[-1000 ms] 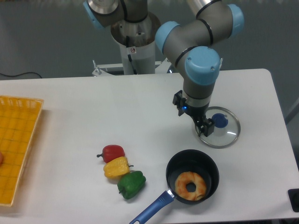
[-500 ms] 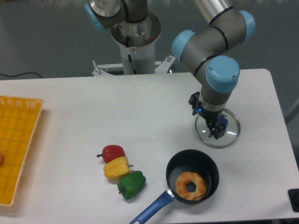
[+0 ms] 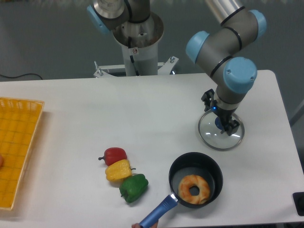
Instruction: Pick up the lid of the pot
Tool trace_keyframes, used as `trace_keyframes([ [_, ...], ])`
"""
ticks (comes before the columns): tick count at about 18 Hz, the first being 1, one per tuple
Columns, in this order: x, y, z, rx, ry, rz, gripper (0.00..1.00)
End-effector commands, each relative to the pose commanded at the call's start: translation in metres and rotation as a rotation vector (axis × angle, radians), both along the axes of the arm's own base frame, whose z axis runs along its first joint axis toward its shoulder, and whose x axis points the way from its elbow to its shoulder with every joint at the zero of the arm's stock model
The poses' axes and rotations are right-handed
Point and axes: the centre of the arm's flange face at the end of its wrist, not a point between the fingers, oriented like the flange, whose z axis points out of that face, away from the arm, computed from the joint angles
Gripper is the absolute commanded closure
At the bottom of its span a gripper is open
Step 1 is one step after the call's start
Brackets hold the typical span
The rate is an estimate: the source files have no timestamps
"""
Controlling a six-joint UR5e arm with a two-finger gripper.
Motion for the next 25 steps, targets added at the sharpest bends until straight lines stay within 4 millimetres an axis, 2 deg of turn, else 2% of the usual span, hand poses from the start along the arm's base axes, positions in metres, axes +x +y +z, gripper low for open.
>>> trace_keyframes([
  [5, -0.014, -0.016, -0.009, -0.003, -0.007, 0.037, 0.00],
  [12, -0.028, -0.013, -0.039, 0.004, 0.019, 0.069, 0.00],
  [21, -0.031, -0.013, -0.055, -0.003, 0.010, 0.066, 0.00],
  [25, -0.030, -0.023, -0.061, -0.010, -0.006, 0.050, 0.00],
])
